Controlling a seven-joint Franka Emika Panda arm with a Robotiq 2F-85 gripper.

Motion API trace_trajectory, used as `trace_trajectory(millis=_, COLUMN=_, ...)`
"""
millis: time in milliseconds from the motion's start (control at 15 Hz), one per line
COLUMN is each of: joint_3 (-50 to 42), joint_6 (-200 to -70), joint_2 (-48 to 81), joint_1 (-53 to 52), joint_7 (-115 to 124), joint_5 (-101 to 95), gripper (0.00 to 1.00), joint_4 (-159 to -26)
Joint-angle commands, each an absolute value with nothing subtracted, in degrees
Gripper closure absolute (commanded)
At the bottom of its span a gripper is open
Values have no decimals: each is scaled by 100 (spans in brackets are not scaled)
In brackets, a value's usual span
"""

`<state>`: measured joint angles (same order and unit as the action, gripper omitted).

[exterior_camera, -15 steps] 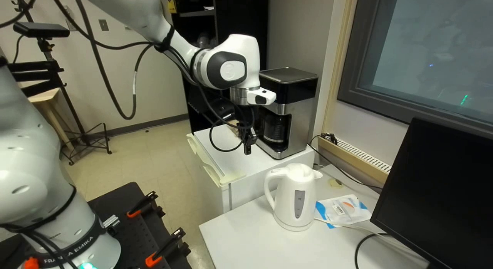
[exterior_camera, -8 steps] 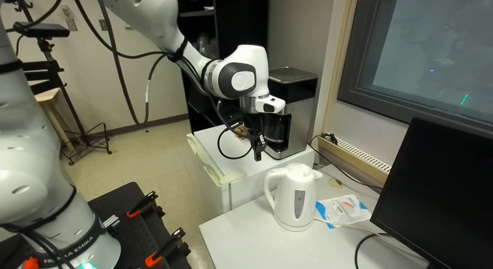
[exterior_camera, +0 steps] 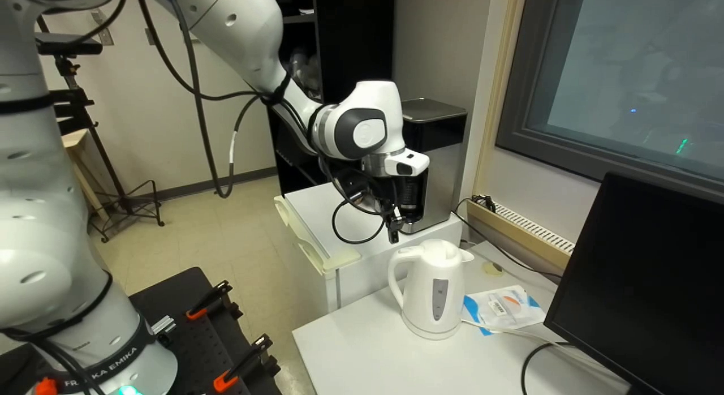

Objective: Press the button on the white kettle

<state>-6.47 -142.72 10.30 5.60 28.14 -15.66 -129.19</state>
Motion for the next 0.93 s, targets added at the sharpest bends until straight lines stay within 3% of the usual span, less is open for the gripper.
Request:
trace_trajectory(millis=0, joint_3=-852, joint_6=-14539, joint_2=1303, joint_1=347, joint_7=3081, joint_5=-1763, gripper=96, joint_4=-12716)
trace_trajectory(millis=867, joint_3=-1171, joint_6=-14800, joint_2=1615, joint_1=50, joint_7=3189, joint_5=-1711, gripper=96, joint_4=-12578)
